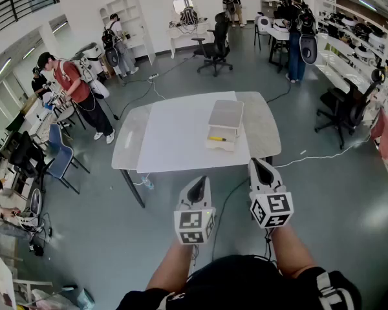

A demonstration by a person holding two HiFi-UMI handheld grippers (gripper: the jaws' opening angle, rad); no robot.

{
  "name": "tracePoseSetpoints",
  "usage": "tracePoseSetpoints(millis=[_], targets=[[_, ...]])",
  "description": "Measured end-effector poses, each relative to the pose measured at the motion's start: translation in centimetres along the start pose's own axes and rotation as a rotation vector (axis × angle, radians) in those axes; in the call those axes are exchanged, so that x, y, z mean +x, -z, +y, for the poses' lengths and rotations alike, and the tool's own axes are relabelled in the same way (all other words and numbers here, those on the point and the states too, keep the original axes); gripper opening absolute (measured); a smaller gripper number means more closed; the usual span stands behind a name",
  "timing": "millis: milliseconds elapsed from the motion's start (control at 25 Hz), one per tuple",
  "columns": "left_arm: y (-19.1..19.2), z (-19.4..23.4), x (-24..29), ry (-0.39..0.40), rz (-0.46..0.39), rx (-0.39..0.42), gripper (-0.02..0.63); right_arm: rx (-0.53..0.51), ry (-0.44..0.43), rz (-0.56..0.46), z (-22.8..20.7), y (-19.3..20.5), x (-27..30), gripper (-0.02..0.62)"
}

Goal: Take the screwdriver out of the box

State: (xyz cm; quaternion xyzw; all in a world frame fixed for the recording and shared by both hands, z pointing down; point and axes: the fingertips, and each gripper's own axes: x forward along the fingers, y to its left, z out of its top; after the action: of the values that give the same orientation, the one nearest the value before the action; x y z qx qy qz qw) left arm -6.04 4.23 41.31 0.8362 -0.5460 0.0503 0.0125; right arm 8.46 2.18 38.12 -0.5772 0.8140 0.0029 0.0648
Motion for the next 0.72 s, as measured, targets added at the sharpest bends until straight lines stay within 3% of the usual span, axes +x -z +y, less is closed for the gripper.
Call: tracePoseSetpoints(millis=[720], targets=[[0.2,-2.1,1.8,-0.002,0.000,-0.007,0.006,0.026,0.010,-0.028,-2.9,0.0,-0.8,0.012]])
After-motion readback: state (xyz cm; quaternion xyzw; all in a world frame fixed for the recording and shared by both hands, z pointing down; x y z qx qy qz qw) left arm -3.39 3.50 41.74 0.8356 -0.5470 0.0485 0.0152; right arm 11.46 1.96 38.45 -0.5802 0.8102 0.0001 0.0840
